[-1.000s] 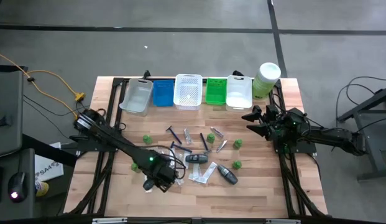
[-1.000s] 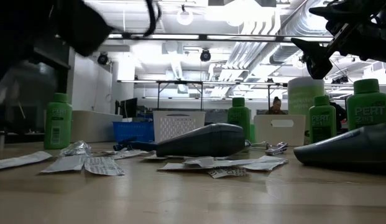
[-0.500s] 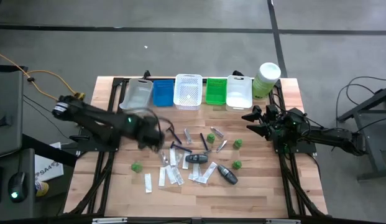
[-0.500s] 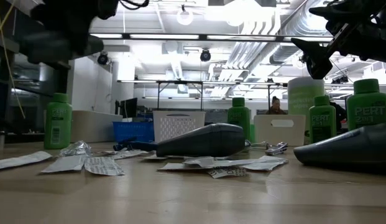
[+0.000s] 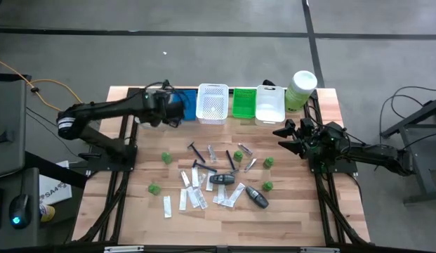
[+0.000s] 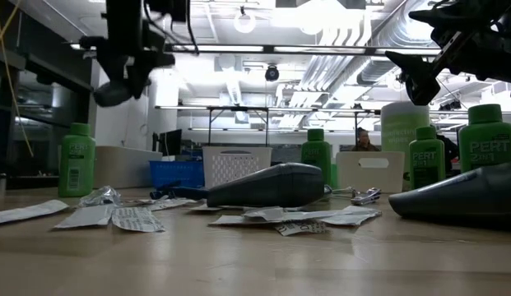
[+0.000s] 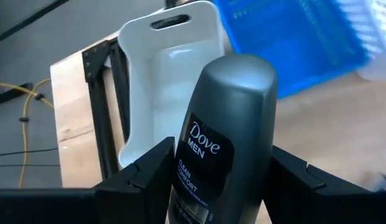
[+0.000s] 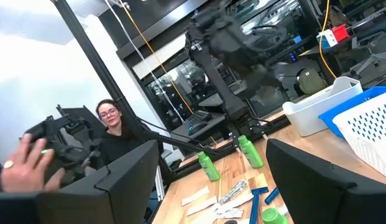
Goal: Pick & Place Travel size toiletries
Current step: Put the left deodorant into the gray bin
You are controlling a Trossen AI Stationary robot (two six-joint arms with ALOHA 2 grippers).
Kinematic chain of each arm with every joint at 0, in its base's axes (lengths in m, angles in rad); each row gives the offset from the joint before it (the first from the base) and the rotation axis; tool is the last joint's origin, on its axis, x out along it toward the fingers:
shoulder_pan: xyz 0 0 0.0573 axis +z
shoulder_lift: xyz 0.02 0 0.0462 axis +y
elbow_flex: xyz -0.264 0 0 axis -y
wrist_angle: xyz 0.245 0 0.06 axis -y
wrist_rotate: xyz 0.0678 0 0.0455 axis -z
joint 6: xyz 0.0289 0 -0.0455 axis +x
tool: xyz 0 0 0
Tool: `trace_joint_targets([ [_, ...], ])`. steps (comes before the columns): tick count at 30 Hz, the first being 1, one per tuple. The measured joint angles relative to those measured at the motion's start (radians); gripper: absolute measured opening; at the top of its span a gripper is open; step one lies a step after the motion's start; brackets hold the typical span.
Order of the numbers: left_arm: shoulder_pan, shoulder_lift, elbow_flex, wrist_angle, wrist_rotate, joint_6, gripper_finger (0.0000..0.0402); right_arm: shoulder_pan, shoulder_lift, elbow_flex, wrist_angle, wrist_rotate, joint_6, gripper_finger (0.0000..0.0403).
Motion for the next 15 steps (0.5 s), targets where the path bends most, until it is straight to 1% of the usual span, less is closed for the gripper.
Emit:
trace_joint_targets([
  [5, 0.164, 0.001, -0.104, 0.176, 0.008, 0.135, 0.0191, 0.0, 0.0, 0.0, 0.0, 0.0, 0.0, 0.0293],
  [10, 0.308, 0.001, -0.186, 0.301, 0.043, 0.203, 0.0191, 0.0, 0.0, 0.0, 0.0, 0.0, 0.0, 0.0293],
  [12, 0.352, 0.001, -0.21, 0.349, 0.086, 0.24, 0.0191, 0.0, 0.0, 0.0, 0.0, 0.0, 0.0, 0.0293],
  [15, 0.389, 0.005, -0.238, 0.402, 0.116, 0.267, 0.0191, 0.0, 0.0, 0.0, 0.0, 0.0, 0.0, 0.0293],
])
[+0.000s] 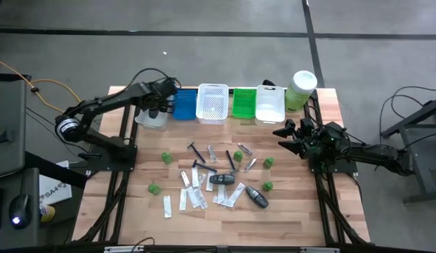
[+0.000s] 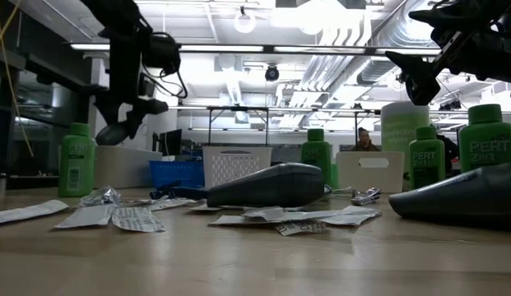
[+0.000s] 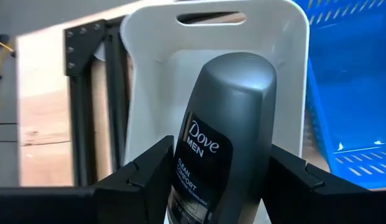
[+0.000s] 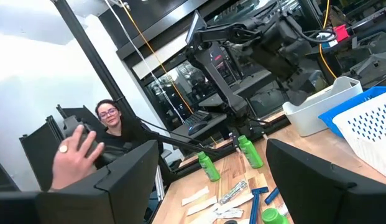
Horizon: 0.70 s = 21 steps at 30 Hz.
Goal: Pick & Place Travel size toiletries
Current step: Put the left deodorant into the gray bin
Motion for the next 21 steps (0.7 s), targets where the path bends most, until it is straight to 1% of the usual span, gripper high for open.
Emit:
trace_joint_targets([
  [6, 0.052, 0.045, -0.021, 0.021, 0.006, 0.011, 0.0191, 0.0, 0.0, 0.0, 0.0, 0.0, 0.0, 0.0293],
  [12, 0.051, 0.081, -0.021, 0.061, 0.057, 0.037, 0.0193, 0.0, 0.0, 0.0, 0.0, 0.0, 0.0, 0.0293],
  [16, 0.05, 0.09, -0.021, 0.082, 0.067, 0.053, 0.0214, 0.0, 0.0, 0.0, 0.0, 0.0, 0.0, 0.0293],
  [21, 0.05, 0.09, -0.021, 0.058, 0.072, 0.053, 0.0246, 0.0, 0.0, 0.0, 0.0, 0.0, 0.0, 0.0293],
])
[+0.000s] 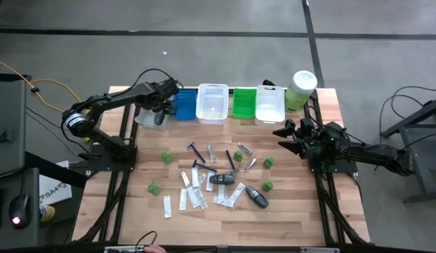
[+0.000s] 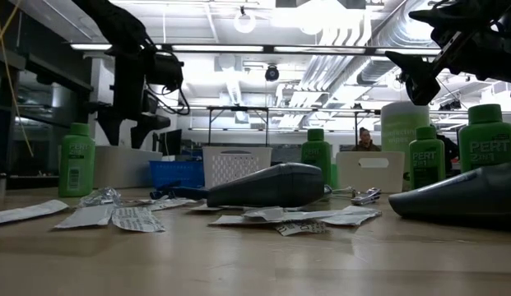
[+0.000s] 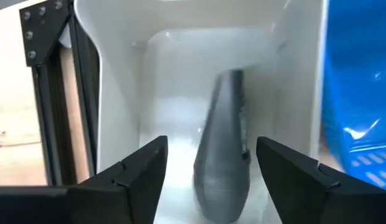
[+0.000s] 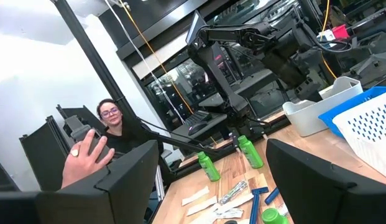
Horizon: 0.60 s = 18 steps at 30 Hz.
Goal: Pick & Place Travel size toiletries
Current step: Put the left deodorant into the gray bin
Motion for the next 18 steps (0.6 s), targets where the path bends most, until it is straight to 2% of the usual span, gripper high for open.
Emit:
trace_joint_targets([
  [4, -0.002, -0.001, 0.0, -0.029, 0.0, 0.0, 0.0248, 0.0, 0.0, 0.0, 0.0, 0.0, 0.0, 0.0293],
  [9, -0.077, -0.051, 0.012, -0.06, 0.02, 0.002, 0.0237, 0.0, 0.0, 0.0, 0.0, 0.0, 0.0, 0.0293],
  [13, -0.184, -0.095, 0.048, -0.071, 0.05, 0.089, 0.0228, 0.0, 0.0, 0.0, 0.0, 0.0, 0.0, 0.0293],
  [18, -0.374, -0.106, 0.077, -0.028, 0.065, 0.286, 0.0222, 0.0, 0.0, 0.0, 0.0, 0.0, 0.0, 0.0293],
])
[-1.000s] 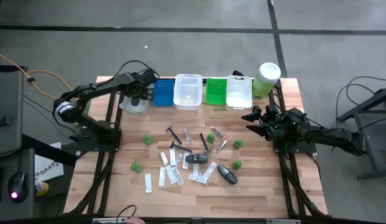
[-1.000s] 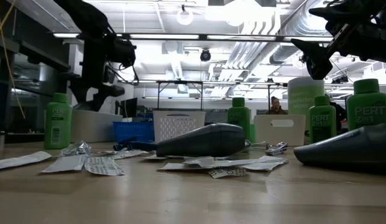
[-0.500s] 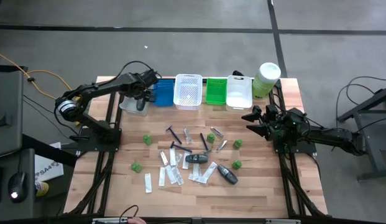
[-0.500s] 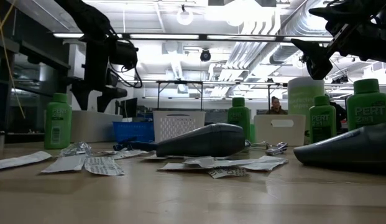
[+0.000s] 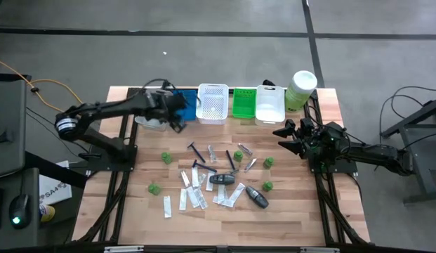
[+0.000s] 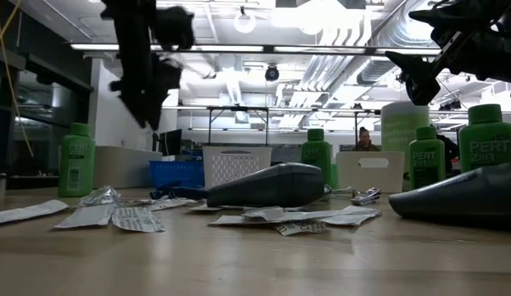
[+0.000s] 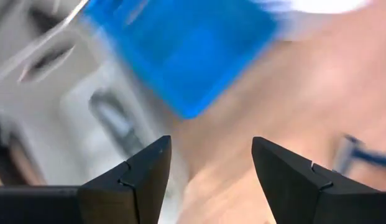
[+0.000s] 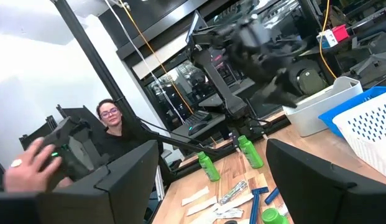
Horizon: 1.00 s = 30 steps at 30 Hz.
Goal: Pick & Place Travel size toiletries
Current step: Put the left deodorant into the gray bin
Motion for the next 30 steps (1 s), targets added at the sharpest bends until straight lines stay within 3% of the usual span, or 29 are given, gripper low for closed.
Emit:
trace_joint_targets([
  [6, -0.219, 0.007, -0.001, 0.141, 0.015, 0.211, 0.0222, 0.0, 0.0, 0.0, 0.0, 0.0, 0.0, 0.0293],
  [15, -0.473, 0.096, -0.002, 0.366, 0.041, 0.318, 0.0237, 0.0, 0.0, 0.0, -0.001, 0.0, 0.0, 0.0293],
  [24, -0.533, 0.305, -0.002, 0.718, 0.149, 0.324, 0.035, 0.0, 0.0, 0.0, -0.02, 0.0, 0.0, 0.0293],
  [30, -0.539, 0.416, 0.058, 0.767, 0.155, 0.342, 0.0371, 0.0, 0.0, 0.0, -0.024, 0.0, 0.0, 0.0293],
])
